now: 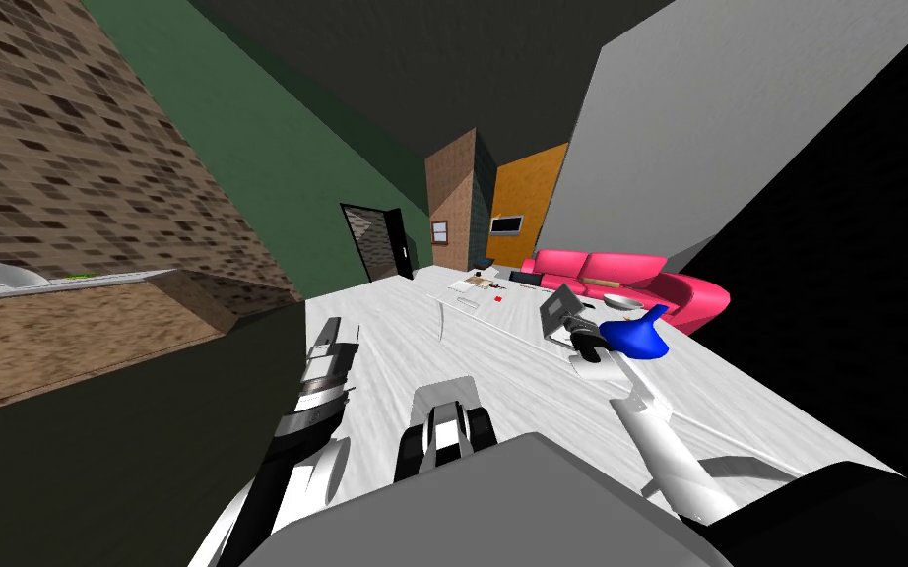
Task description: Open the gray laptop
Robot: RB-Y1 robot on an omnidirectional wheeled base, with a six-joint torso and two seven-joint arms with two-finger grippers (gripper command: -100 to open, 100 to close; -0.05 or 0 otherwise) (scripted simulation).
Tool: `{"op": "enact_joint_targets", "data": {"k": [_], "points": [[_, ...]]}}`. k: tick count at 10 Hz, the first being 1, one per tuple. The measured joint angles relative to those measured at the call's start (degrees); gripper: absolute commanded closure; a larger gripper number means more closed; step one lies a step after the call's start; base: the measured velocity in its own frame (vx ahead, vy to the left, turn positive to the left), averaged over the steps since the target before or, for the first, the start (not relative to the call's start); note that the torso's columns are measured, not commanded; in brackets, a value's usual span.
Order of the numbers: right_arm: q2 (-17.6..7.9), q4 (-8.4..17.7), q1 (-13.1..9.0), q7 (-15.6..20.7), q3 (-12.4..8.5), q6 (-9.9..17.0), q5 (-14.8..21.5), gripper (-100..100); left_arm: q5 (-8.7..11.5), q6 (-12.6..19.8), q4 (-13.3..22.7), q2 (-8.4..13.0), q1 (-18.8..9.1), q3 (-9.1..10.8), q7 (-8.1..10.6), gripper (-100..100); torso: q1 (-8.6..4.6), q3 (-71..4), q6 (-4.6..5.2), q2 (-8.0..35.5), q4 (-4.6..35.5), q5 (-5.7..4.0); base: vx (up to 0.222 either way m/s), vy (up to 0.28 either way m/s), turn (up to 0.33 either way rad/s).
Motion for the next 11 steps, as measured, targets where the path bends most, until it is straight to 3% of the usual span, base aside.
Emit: {"op": "enact_joint_targets", "data": {"k": [4, 6, 11], "points": [[3.39, 4.11, -3.17, -4.17, -1.54, -5.51, -0.89, 100, 0.00, 0.00, 0.00, 0.00, 0.00, 0.00, 0.00, 0, 0.12, -0.05, -0.11, -0.12, -0.13, -0.09, -0.026, -0.040, -0.068], [4.00, 4.65, -3.58, -4.81, -1.84, -6.55, -1.18, 100, 0.00, 0.00, 0.00, 0.00, 0.00, 0.00, 0.00, 0, 0.52, -0.15, -0.29, -0.21, -0.07, 0.18, 0.001, -0.033, -0.084], [8.87, 9.57, -5.58, -8.63, -3.36, -14.64, -3.47, 100, 0.00, 0.00, 0.00, 0.00, 0.00, 0.00, 0.00, 0, 0.33, -0.20, -0.49, -0.36, -0.19, -0.04, 0.007, -0.052, -0.095]]}}
